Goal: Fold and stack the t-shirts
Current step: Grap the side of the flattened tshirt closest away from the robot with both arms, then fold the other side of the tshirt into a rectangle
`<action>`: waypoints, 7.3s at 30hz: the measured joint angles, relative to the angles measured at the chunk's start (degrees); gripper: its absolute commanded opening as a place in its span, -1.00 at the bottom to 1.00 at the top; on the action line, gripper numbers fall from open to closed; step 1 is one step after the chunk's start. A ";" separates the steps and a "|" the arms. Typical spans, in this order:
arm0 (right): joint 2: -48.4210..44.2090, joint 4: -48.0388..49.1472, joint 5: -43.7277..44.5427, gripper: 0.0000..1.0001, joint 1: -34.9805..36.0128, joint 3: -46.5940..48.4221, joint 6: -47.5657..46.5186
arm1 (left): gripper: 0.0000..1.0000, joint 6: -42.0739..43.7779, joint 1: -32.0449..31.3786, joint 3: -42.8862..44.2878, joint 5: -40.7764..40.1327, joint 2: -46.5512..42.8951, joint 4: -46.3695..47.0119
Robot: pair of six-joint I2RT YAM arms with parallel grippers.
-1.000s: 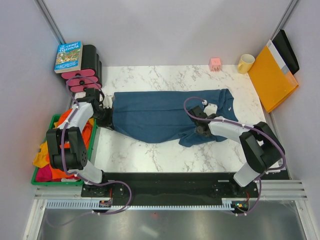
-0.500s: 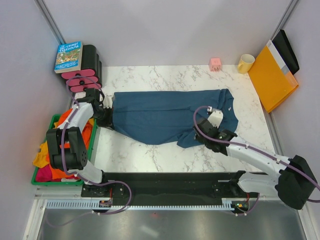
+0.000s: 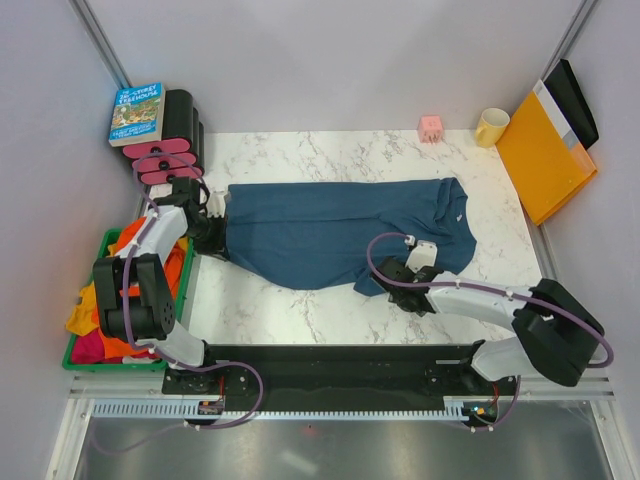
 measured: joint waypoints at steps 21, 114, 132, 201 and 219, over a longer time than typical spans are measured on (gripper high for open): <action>9.64 6.03 6.32 0.07 -0.94 5.86 0.35 | -0.97 0.02 -0.07 -1.07 0.11 -2.23 0.15; 30.58 20.59 -2.91 -0.07 -22.86 36.13 -19.61 | -0.96 -0.04 -0.59 -1.73 1.57 1.53 2.01; 29.97 23.06 -5.49 -0.31 -22.88 30.29 -16.94 | -0.96 -0.09 -0.70 -1.68 1.60 2.40 2.21; -39.01 -34.47 1.05 -1.00 -14.45 18.56 -5.33 | -0.97 14.25 -0.74 -13.60 -7.15 -31.85 -12.83; -16.72 -20.46 7.02 -1.00 -15.06 26.34 -14.12 | -0.97 13.09 -0.74 -13.35 -9.57 -22.23 -4.00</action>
